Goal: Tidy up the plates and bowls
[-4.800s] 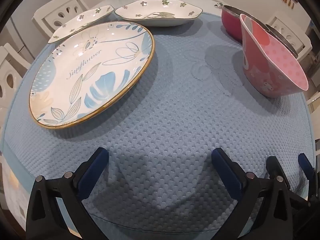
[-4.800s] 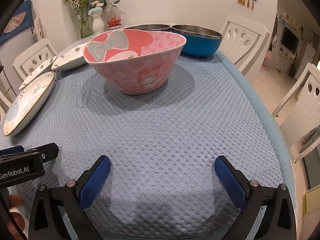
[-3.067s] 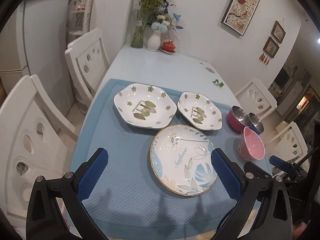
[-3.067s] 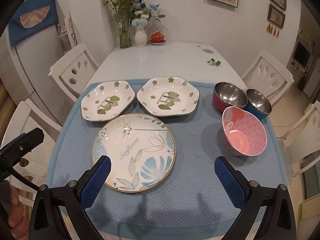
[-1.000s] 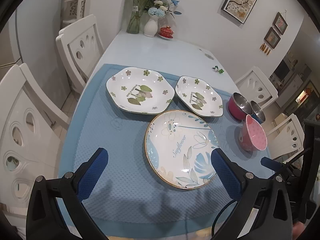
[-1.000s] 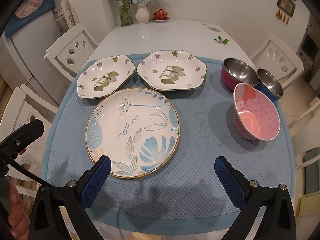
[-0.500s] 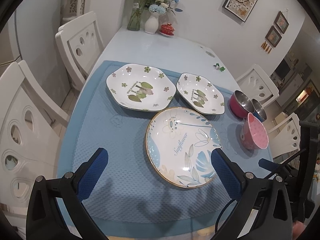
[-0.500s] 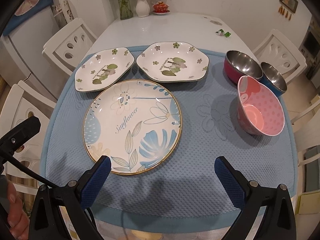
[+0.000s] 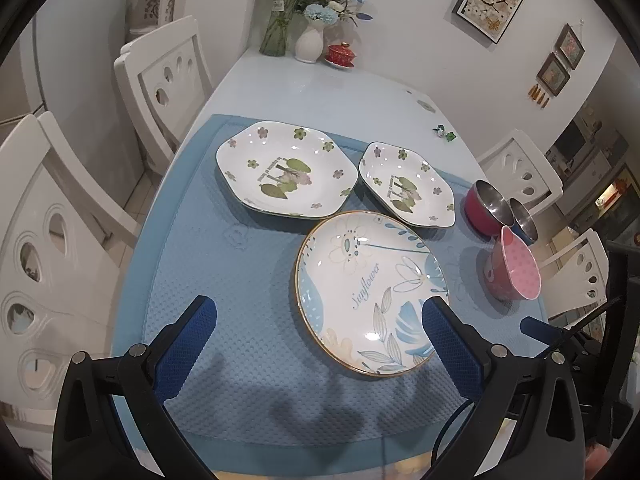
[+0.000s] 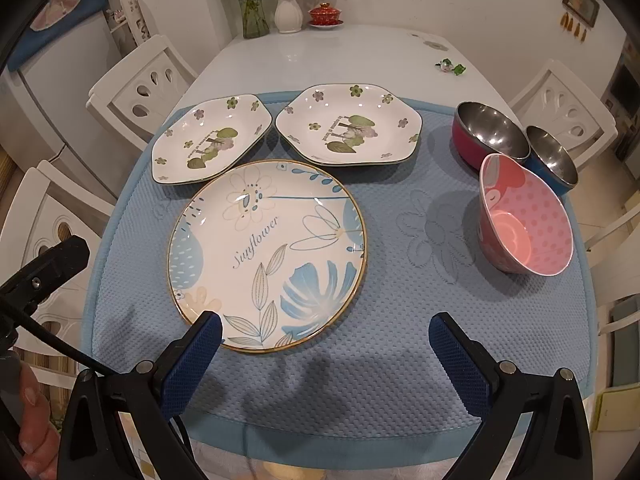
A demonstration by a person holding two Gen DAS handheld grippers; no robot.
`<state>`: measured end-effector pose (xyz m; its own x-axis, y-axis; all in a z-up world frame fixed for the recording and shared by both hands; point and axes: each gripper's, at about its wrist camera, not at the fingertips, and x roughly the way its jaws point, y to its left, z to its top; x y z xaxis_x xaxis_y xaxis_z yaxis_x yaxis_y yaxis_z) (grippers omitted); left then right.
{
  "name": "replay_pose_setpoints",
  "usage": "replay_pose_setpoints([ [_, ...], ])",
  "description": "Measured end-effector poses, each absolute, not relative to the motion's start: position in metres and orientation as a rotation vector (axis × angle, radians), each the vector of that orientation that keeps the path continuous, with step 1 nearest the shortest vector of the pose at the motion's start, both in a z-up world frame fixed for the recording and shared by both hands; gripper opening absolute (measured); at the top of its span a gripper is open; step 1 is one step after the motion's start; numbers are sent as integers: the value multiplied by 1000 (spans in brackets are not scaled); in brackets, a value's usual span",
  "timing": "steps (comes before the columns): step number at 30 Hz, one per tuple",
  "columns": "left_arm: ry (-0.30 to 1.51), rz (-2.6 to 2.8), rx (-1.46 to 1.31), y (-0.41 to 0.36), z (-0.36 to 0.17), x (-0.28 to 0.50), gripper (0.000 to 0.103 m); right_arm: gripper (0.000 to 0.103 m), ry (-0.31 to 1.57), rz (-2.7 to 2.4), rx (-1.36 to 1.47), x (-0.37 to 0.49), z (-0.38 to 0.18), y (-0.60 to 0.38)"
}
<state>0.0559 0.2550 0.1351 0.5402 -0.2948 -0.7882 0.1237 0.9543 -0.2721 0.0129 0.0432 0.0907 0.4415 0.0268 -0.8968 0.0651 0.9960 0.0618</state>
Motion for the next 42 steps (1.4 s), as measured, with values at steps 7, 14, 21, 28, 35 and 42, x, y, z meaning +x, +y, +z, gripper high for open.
replay_pose_setpoints([
  [7, 971, -249, -193, 255, 134, 56, 102, 103, 1112, -22, 90, 13, 91, 43],
  [14, 973, -246, -188, 256, 133, 55, 102, 103, 1085, -23, 45, 14, 92, 41],
  [21, 989, -253, -177, 258, 121, 67, 102, 103, 1084, 28, -23, 30, 84, 34],
  [28, 1046, -268, -159, 253, 91, 92, 102, 103, 1126, 52, 7, 52, 57, 30],
  [35, 1113, -299, -132, 244, 58, 118, 102, 97, 1174, 57, 41, 76, 30, 25],
  [42, 1181, -335, -124, 235, 30, 136, 76, 77, 1215, 63, 89, 96, 10, 14],
])
